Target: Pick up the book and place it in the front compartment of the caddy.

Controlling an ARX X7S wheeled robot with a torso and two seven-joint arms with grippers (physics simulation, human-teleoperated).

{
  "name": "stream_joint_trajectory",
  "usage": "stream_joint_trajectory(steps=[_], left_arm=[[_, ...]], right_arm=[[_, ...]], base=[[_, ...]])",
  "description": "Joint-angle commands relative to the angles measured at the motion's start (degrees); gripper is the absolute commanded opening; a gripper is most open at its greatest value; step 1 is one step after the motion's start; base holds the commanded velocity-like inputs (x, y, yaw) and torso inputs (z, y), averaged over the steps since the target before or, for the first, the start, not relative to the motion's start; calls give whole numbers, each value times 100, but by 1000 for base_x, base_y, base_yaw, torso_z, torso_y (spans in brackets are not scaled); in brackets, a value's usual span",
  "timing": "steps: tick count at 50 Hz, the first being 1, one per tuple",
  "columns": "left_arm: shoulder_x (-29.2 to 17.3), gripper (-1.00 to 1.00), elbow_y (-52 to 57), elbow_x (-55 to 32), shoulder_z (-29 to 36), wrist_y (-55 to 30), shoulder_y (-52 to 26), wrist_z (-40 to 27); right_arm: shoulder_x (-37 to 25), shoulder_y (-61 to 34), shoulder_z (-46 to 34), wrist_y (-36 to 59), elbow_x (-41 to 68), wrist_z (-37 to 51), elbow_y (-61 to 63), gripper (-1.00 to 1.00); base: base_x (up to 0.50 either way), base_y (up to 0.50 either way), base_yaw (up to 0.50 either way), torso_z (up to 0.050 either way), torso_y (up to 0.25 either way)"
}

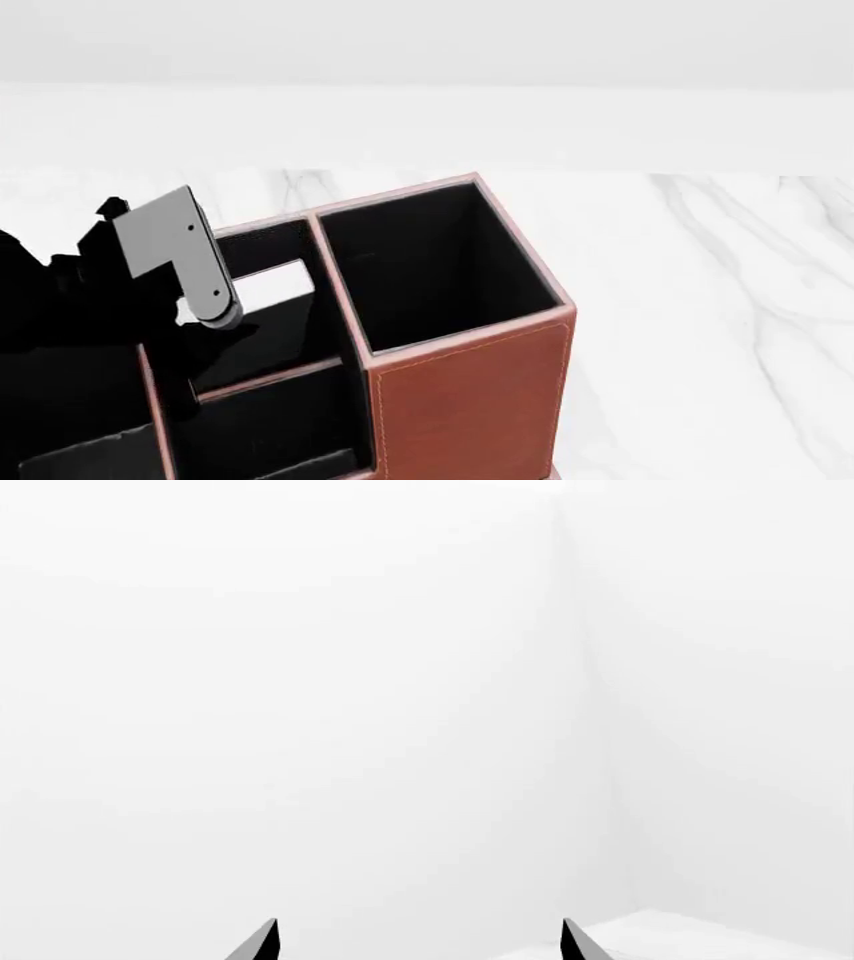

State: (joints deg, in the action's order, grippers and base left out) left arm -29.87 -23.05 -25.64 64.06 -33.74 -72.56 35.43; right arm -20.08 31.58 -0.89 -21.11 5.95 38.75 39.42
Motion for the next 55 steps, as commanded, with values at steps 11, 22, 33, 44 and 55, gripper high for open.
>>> stream_joint_trajectory(steps=[11,22,33,44,55], left_arm=[[80,100,-128,326,-105,462,72,28],[-48,100,229,151,-196,288,65,52],[-361,100,997,-126,-342,57,65,66],[-896,100,2185,-749,-806,-207,72,-37],[-1417,100,3213,-1616,-1639,-226,260,-577]], right_arm=[[66,59,115,-56,-126,-129,19,100],[59,82,105,-112,-131,-115,3,100],[46,77,93,-146,-117,-103,-7,100],[23,50,80,-138,-124,-95,30,100],[-91,-382,-67,242,-8,-195,30,100]], base=[[0,0,1,0,1],[0,0,0,0,0],[0,0,0,0,0],[0,0,0,0,0],[0,0,0,0,0]])
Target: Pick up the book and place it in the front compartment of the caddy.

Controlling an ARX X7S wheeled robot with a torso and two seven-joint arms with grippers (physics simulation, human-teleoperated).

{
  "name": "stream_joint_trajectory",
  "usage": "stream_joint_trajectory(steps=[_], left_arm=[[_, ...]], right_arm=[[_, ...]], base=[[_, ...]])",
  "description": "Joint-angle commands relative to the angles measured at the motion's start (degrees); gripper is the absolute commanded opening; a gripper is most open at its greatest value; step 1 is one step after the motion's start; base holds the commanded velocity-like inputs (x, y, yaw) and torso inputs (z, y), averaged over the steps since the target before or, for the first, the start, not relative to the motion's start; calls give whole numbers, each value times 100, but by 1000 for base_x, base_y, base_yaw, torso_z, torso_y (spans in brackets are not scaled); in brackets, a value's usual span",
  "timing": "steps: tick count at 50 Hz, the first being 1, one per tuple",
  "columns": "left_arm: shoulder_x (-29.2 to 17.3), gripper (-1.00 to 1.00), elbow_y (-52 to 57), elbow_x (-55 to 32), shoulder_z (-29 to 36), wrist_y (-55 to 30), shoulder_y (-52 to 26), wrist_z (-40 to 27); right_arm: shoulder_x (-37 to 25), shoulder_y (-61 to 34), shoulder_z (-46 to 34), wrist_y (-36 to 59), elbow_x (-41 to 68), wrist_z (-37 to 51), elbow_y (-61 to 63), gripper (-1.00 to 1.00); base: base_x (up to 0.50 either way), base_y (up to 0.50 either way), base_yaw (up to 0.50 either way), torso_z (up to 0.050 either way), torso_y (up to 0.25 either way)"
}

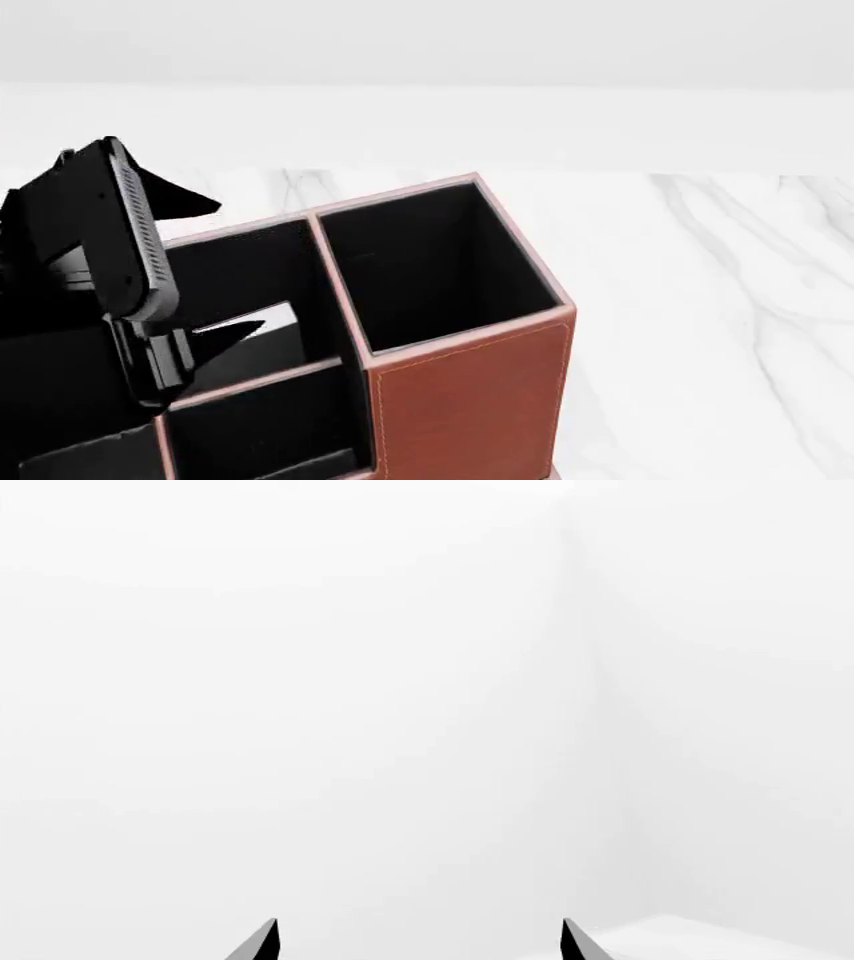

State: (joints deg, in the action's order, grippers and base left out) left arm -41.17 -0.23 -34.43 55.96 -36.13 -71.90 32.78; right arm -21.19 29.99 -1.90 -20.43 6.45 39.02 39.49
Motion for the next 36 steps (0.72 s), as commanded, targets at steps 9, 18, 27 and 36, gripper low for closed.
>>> stream_joint_trajectory(steps=[9,18,27,36], left_arm=[[-596,100,1481,-1163,-1289,153,408,-724],[-967,100,2169,-1396,-1600,353,683,-1089],[-1300,100,2739,-1952,-2146,415,750,-1638],[-1753,100,3254,-2518,-2815,829,950,-2096]], right_arm=[[-121,-621,-51,915,-31,-243,487,100],[-300,-1057,-151,2089,-146,-234,1339,100],[-454,-1448,-283,2948,-251,-260,2014,100],[-2100,-1632,-1090,2679,-73,1389,2050,100]], base=[[0,0,0,0,0],[0,0,0,0,0],[0,0,0,0,0],[0,0,0,0,0]])
